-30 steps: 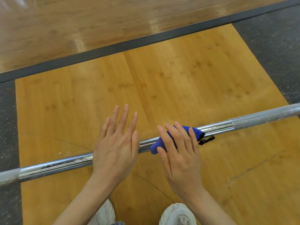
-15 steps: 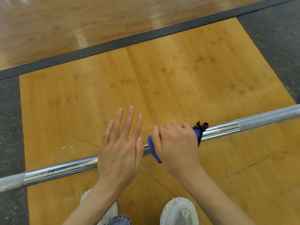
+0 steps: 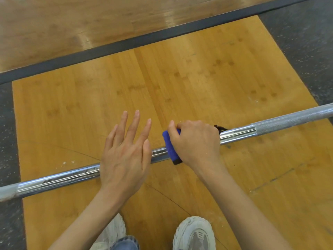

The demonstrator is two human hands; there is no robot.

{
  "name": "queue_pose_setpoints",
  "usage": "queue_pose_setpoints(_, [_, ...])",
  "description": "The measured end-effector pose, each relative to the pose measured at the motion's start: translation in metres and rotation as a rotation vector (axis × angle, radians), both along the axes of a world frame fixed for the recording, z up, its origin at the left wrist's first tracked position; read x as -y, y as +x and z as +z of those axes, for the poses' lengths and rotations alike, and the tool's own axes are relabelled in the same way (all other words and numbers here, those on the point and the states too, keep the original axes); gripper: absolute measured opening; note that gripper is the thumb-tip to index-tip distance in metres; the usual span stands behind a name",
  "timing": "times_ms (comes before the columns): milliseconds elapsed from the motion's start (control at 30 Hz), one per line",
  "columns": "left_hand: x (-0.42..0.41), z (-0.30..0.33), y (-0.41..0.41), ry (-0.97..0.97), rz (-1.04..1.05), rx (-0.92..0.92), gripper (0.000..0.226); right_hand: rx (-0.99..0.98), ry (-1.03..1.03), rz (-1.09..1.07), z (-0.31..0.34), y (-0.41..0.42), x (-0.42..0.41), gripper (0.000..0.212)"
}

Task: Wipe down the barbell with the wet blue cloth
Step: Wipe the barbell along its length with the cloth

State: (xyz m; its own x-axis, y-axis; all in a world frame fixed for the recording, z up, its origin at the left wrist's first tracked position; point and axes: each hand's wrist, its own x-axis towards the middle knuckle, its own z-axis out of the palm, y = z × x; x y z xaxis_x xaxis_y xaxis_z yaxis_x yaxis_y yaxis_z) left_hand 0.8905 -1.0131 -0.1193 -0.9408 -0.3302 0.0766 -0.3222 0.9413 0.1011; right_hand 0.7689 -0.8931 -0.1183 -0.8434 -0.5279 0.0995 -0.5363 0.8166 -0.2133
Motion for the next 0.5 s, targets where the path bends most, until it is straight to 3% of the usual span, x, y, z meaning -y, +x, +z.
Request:
queue_pose_setpoints(100, [0.006, -0.001, -0.004, -0.065, -0.046, -0.052, 0.052, -0.136, -0.3, 0.121, -0.021, 0.029, -0.032, 0.039])
queue_pose_setpoints(333, [0.018, -0.004, -0.012, -0.129, -0.131, -0.089, 0.051, -0.173, -0.248, 0.002, -0.01, 0.005, 0.002, 0.049])
queue_pose_setpoints(433, [0.023, -0.004, -0.016, -0.124, -0.146, -0.095, 0.05, -0.145, -0.311, 0.092, -0.022, 0.014, -0.017, 0.036])
queue_pose_setpoints(500, [0.025, -0.003, -0.019, -0.128, -0.165, -0.1, 0.049, -0.138, -0.324, 0.14, -0.027, 0.022, -0.031, 0.04])
